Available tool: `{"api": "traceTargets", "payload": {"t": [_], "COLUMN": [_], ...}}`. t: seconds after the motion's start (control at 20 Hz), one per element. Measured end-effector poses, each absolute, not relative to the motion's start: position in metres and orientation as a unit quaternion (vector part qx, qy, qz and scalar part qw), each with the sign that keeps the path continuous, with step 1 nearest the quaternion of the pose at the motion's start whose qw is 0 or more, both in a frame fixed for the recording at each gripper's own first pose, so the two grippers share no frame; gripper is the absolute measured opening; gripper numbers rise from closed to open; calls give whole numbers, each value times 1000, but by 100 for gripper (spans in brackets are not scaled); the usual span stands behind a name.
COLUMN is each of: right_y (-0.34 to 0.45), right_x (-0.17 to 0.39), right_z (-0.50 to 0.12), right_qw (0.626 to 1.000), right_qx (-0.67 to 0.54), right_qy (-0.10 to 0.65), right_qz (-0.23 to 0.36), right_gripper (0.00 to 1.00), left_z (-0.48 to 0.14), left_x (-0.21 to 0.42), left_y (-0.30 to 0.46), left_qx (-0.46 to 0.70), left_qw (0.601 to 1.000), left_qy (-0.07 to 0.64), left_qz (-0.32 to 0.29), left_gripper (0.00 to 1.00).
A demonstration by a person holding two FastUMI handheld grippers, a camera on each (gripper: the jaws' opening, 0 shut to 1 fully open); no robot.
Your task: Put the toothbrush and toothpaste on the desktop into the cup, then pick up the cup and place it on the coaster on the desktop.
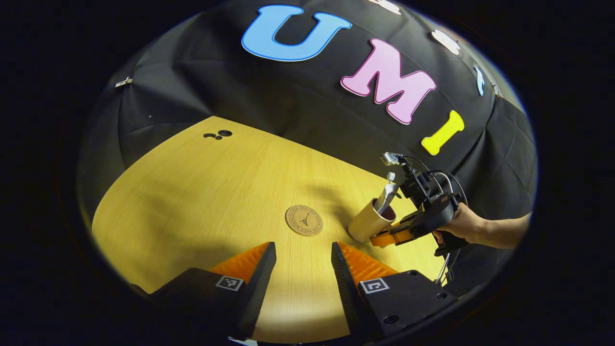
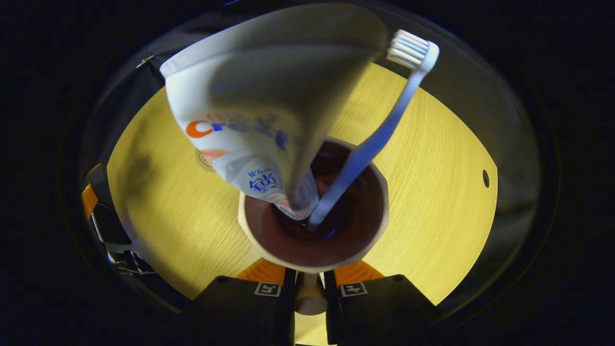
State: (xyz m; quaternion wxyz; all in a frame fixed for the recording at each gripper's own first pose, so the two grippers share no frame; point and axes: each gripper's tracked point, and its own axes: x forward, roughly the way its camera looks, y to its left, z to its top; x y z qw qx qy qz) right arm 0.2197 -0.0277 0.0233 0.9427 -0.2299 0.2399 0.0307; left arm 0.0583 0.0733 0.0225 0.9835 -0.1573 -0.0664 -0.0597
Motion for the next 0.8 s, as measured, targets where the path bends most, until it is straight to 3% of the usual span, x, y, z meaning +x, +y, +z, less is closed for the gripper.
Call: {"api": "traceTargets", "payload": {"t": [0.3, 0.35, 0.4, 0.5, 0.55, 0.65, 0.75, 0.8], "right_y": [-5, 1, 8, 22, 30, 44, 58, 65], "right_x": [218, 218, 220, 223, 225, 229, 233, 235], "right_z": [27, 27, 28, 29, 31, 33, 34, 35], "right_qw": [944, 944, 943, 943, 942, 941, 939, 938], "right_qx": [-227, -228, -229, -231, -232, -237, -242, -244], "right_qy": [234, 235, 235, 234, 232, 233, 234, 234], "right_qz": [46, 50, 53, 60, 64, 69, 74, 77], "right_gripper": [29, 24, 29, 24, 29, 29, 24, 29], "left_z": [24, 24, 23, 22, 19, 16, 17, 16], "left_x": [56, 56, 55, 53, 51, 49, 47, 47], "left_y": [80, 81, 83, 87, 90, 97, 104, 110], "left_qx": [-164, -164, -165, -166, -167, -169, -172, -174], "left_qw": [982, 982, 982, 982, 982, 982, 981, 981], "left_qy": [-72, -73, -73, -73, -72, -72, -73, -74], "left_qz": [-58, -58, -58, -57, -55, -52, -49, -46], "left_gripper": [73, 73, 73, 74, 73, 73, 74, 73]}}
